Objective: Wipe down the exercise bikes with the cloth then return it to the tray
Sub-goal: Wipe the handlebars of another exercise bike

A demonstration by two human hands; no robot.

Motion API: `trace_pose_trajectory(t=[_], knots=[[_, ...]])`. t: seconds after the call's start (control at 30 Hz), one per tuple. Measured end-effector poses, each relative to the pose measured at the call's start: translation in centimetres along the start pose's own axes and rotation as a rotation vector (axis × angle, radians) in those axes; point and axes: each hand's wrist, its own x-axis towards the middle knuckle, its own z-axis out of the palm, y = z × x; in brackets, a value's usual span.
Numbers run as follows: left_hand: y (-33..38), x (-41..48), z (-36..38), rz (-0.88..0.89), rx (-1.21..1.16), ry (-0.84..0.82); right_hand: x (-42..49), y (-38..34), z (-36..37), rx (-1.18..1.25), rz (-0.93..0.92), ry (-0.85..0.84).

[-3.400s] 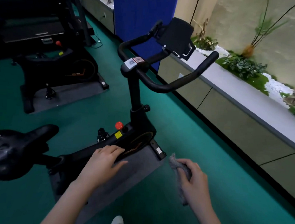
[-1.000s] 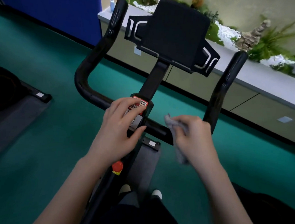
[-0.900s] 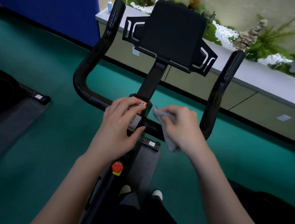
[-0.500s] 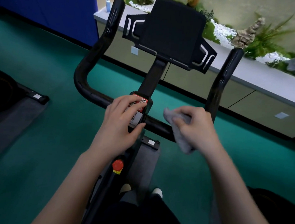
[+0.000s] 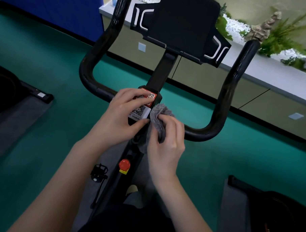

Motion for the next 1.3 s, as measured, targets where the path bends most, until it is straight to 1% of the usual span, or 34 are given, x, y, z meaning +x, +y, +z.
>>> trace_pose_trajectory(t=[0.13,0.2,0.33,0.4,0.43,0.53,0.6,0.63,0.73,0.83,0.93,1.07,1.17,1.3], knots=[[0.1,-0.1,0.1,-0.009,0.002,0.007,-0.1,0.9,-0.7,-0.030,-0.035,0.024],[0.2,-0.2,0.1,-0.013,0.000,0.011,-0.3,1.7,-1.8,-0.048,-0.015,0.051],[0.2,-0.3,0.2,-0.028,-0.014,0.014,-0.4,3.1,-4.4,-0.067,0.129,0.131],[0.2,-0.4,0.2,-0.039,-0.025,0.014,-0.7,3.2,-5.1,-0.015,0.192,0.152],[0.3,-0.4,0.2,-0.038,-0.026,0.014,-1.2,3.0,-5.3,0.035,0.223,0.134],[0.3,-0.5,0.3,-0.032,-0.029,0.017,-3.9,2.3,-5.0,0.189,0.400,-0.035],[0.3,-0.5,0.3,-0.029,-0.027,0.016,-5.4,2.3,-4.3,0.281,0.567,-0.135],[0.2,-0.6,0.3,-0.023,-0.023,0.018,-5.5,2.5,-3.8,0.323,0.660,-0.154],[0.2,-0.6,0.4,-0.011,-0.013,0.020,-4.1,3.2,-1.6,0.449,0.901,-0.103],[0.1,-0.6,0.5,-0.009,-0.003,0.018,-2.2,3.1,0.6,0.646,1.041,0.016],[0.0,-0.6,0.5,-0.006,0.002,0.014,-1.4,2.5,2.1,0.801,1.116,0.107],[-0.1,-0.6,0.6,0.005,0.004,0.020,-1.3,1.8,2.8,0.974,1.138,0.140],[-0.2,-0.7,0.7,0.009,0.008,0.028,-1.3,1.7,2.5,1.014,1.152,0.130],[0.0,-0.7,0.7,-0.001,-0.004,0.031,-1.1,1.9,1.1,1.006,1.209,0.110]])
